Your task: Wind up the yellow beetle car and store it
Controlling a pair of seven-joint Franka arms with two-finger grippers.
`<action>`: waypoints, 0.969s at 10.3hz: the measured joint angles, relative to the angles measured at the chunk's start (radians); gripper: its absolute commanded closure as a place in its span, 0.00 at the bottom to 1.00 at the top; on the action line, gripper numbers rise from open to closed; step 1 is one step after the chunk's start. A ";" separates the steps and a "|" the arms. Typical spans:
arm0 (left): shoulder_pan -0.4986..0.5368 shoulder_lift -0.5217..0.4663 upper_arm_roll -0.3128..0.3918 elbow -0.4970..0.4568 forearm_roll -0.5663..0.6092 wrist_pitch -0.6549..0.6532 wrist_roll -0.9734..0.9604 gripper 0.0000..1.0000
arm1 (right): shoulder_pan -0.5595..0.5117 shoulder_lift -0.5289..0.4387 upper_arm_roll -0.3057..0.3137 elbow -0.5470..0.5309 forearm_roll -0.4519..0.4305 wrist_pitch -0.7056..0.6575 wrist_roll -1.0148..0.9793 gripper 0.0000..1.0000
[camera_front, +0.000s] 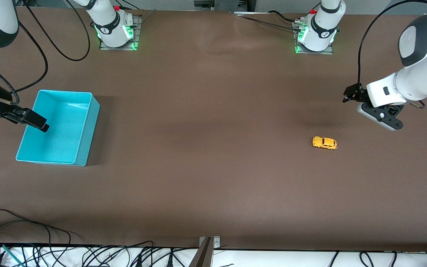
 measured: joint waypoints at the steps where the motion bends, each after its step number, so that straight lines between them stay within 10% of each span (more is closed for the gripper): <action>1: 0.000 0.001 0.000 -0.035 0.000 0.044 0.059 0.00 | 0.000 0.000 0.001 0.000 0.000 -0.001 0.000 0.00; 10: 0.037 0.213 0.000 -0.169 0.050 0.484 0.709 0.00 | 0.002 0.000 0.001 0.000 0.000 -0.003 0.000 0.00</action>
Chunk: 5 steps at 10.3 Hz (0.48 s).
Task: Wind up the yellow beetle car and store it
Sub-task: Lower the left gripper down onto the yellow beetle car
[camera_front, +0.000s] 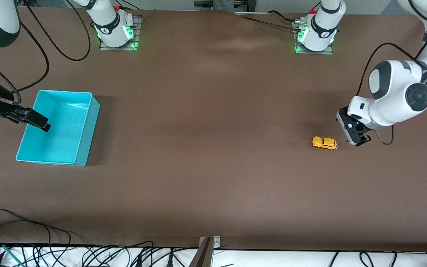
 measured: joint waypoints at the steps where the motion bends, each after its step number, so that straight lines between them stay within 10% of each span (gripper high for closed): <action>1: 0.000 0.033 -0.001 -0.025 0.000 0.081 0.052 0.00 | 0.000 0.000 0.000 0.000 0.000 0.000 0.000 0.00; 5: -0.004 0.131 -0.006 -0.075 0.117 0.295 0.181 0.00 | 0.000 0.000 0.000 0.000 0.000 0.000 0.000 0.00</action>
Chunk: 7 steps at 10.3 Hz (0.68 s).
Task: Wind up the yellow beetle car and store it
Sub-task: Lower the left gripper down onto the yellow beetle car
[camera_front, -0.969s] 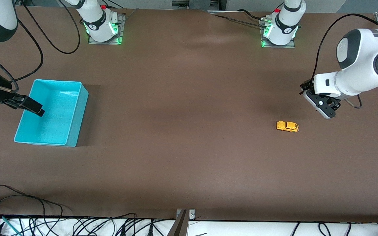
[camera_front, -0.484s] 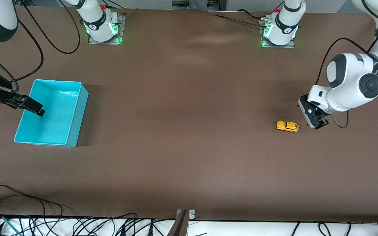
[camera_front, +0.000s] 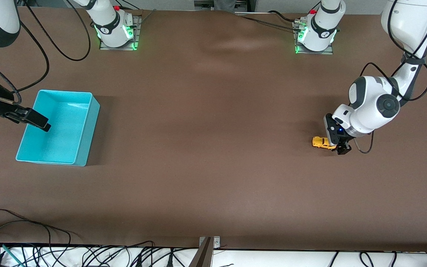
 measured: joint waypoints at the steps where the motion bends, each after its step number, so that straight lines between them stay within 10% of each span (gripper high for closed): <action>1: 0.000 0.008 -0.004 0.000 0.050 0.016 0.000 0.00 | 0.000 0.000 0.000 0.000 0.000 0.000 0.000 0.00; 7: -0.005 0.044 -0.010 -0.020 0.075 0.075 0.005 0.00 | 0.000 0.000 0.000 0.000 0.000 0.000 0.000 0.00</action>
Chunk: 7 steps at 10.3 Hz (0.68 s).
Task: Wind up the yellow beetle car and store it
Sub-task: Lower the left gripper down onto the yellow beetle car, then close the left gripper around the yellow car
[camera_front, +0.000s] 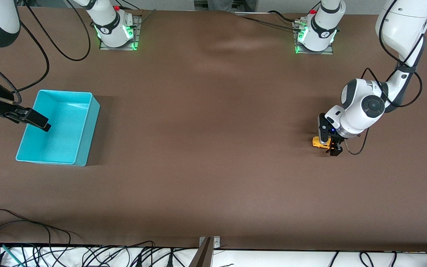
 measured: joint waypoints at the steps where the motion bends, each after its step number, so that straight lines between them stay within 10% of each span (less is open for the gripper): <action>1: 0.000 0.004 0.000 -0.001 0.000 0.000 0.000 0.00 | 0.000 0.000 0.000 0.000 0.000 0.000 0.000 0.00; 4: 0.001 0.005 0.001 -0.006 0.000 0.001 0.001 0.63 | 0.000 0.000 0.000 0.000 0.000 0.000 0.000 0.00; 7: 0.002 0.005 0.001 -0.006 0.000 0.002 0.002 0.87 | 0.000 0.000 0.000 0.000 0.000 -0.001 0.000 0.00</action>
